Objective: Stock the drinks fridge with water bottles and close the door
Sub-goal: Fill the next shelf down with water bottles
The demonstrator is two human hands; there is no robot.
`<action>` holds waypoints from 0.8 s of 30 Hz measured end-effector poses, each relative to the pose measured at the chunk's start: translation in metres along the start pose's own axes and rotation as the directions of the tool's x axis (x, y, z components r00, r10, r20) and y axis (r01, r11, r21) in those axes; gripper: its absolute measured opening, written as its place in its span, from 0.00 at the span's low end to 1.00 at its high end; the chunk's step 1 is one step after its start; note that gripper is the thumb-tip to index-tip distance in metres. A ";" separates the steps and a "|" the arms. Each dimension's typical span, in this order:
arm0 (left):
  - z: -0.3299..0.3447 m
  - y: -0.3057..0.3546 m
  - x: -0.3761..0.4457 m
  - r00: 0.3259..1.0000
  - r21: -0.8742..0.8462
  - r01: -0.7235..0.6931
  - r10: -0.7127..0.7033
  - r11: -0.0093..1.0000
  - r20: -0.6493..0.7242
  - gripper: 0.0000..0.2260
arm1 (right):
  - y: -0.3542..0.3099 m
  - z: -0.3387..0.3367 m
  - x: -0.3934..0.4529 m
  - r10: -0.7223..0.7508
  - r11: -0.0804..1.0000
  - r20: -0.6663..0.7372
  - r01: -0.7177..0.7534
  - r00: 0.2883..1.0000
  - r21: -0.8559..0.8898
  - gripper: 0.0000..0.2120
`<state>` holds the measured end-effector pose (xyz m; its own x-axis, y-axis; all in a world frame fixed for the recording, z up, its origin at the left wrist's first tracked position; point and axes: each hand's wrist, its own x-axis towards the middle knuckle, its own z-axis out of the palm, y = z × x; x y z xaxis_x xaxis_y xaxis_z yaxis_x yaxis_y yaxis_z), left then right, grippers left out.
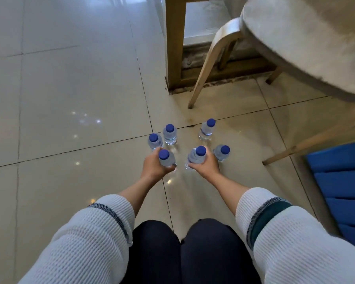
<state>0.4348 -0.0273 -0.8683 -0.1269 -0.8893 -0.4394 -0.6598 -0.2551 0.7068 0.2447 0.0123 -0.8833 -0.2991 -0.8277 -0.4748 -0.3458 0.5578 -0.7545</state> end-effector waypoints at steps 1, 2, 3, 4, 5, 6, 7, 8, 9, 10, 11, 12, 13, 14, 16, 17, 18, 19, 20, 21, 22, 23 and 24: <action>-0.015 0.014 -0.012 1.000 -0.015 0.025 -0.026 1.000 -0.016 0.20 | -0.017 -0.009 -0.013 0.023 1.000 -0.009 -0.022 1.000 0.022 0.24; -0.028 0.025 -0.024 0.999 -0.023 0.045 -0.045 0.999 -0.025 0.20 | -0.033 -0.018 -0.026 0.034 0.998 -0.015 -0.034 0.999 0.046 0.24; -0.046 0.043 -0.037 0.998 -0.026 0.058 -0.058 0.998 -0.030 0.20 | -0.054 -0.029 -0.041 0.044 0.997 -0.020 -0.043 0.999 0.065 0.24; -0.064 0.061 -0.051 0.997 -0.030 0.068 -0.070 0.997 -0.040 0.20 | -0.076 -0.041 -0.056 0.049 0.996 -0.030 -0.046 0.998 0.082 0.25; -0.083 0.082 -0.066 0.996 -0.037 0.074 -0.076 0.997 -0.053 0.22 | -0.098 -0.053 -0.072 0.066 0.993 -0.040 -0.061 0.997 0.099 0.26; -0.101 0.104 -0.081 0.994 -0.062 0.079 -0.083 0.995 -0.066 0.24 | -0.121 -0.064 -0.088 0.078 0.990 -0.062 -0.071 0.995 0.118 0.28; -0.117 0.124 -0.095 0.992 -0.110 0.093 -0.101 0.990 -0.072 0.28 | -0.141 -0.074 -0.102 0.099 0.988 -0.090 -0.087 0.991 0.131 0.29; -0.136 0.148 -0.110 0.990 -0.167 0.102 -0.116 0.981 -0.081 0.30 | -0.166 -0.087 -0.120 0.113 0.984 -0.119 -0.095 0.986 0.153 0.30; -0.159 0.176 -0.128 0.988 -0.210 0.110 -0.130 0.971 -0.085 0.32 | -0.194 -0.103 -0.139 0.119 0.980 -0.142 -0.093 0.983 0.178 0.30; -0.174 0.197 -0.140 0.986 -0.236 0.122 -0.145 0.964 -0.082 0.32 | -0.214 -0.115 -0.152 0.115 0.976 -0.158 -0.082 0.981 0.201 0.29; -0.188 0.217 -0.150 0.986 -0.246 0.125 -0.147 0.961 -0.076 0.32 | -0.233 -0.126 -0.165 0.107 0.972 -0.164 -0.069 0.981 0.226 0.28; -0.204 0.240 -0.161 0.987 -0.254 0.121 -0.142 0.960 -0.068 0.32 | -0.255 -0.140 -0.180 0.092 0.968 -0.171 -0.047 0.981 0.248 0.27; -0.223 0.267 -0.176 0.989 -0.259 0.115 -0.134 0.959 -0.055 0.32 | -0.279 -0.158 -0.198 0.078 0.966 -0.182 -0.030 0.980 0.255 0.26; -0.239 0.292 -0.190 0.992 -0.266 0.100 -0.118 0.959 -0.052 0.32 | -0.300 -0.174 -0.216 0.057 0.966 -0.207 -0.002 0.977 0.258 0.25; -0.269 0.343 -0.216 0.995 -0.291 0.058 -0.077 0.955 -0.055 0.33 | -0.341 -0.207 -0.250 0.018 0.967 -0.266 0.051 0.964 0.250 0.25; -0.280 0.363 -0.227 0.996 -0.309 0.042 -0.063 0.950 -0.060 0.32 | -0.356 -0.220 -0.262 0.004 0.964 -0.292 0.073 0.957 0.254 0.25; -0.291 0.386 -0.238 0.997 -0.329 0.025 -0.047 0.944 -0.059 0.32 | -0.373 -0.237 -0.278 -0.004 0.957 -0.318 0.096 0.948 0.275 0.26; -0.300 0.407 -0.251 0.998 -0.351 0.008 -0.029 0.936 -0.055 0.32 | -0.388 -0.252 -0.293 0.003 0.950 -0.345 0.106 0.938 0.294 0.26; -0.306 0.427 -0.263 0.999 -0.373 -0.013 -0.006 0.928 -0.050 0.31 | -0.400 -0.268 -0.309 0.006 0.942 -0.377 0.122 0.926 0.314 0.26; -0.311 0.446 -0.274 0.998 -0.392 -0.046 0.027 0.919 -0.054 0.30 | -0.412 -0.284 -0.324 0.006 0.931 -0.402 0.141 0.915 0.336 0.26; -0.313 0.463 -0.283 0.996 -0.410 -0.084 0.063 0.908 -0.064 0.29 | -0.422 -0.298 -0.336 0.008 0.921 -0.432 0.161 0.902 0.355 0.24; -0.314 0.482 -0.294 0.992 -0.424 -0.128 0.108 0.896 -0.072 0.28 | -0.431 -0.315 -0.350 0.018 0.910 -0.473 0.182 0.881 0.373 0.22; -0.314 0.500 -0.305 0.987 -0.440 -0.163 0.145 0.883 -0.076 0.27 | -0.438 -0.331 -0.364 0.033 0.895 -0.510 0.201 0.860 0.397 0.21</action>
<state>0.3764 -0.0023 -0.2071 -0.1641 -0.9432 -0.2890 -0.2360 -0.2469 0.9398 0.2108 0.0899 -0.2304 -0.7218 -0.6619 -0.2023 -0.0166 0.3087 -0.9510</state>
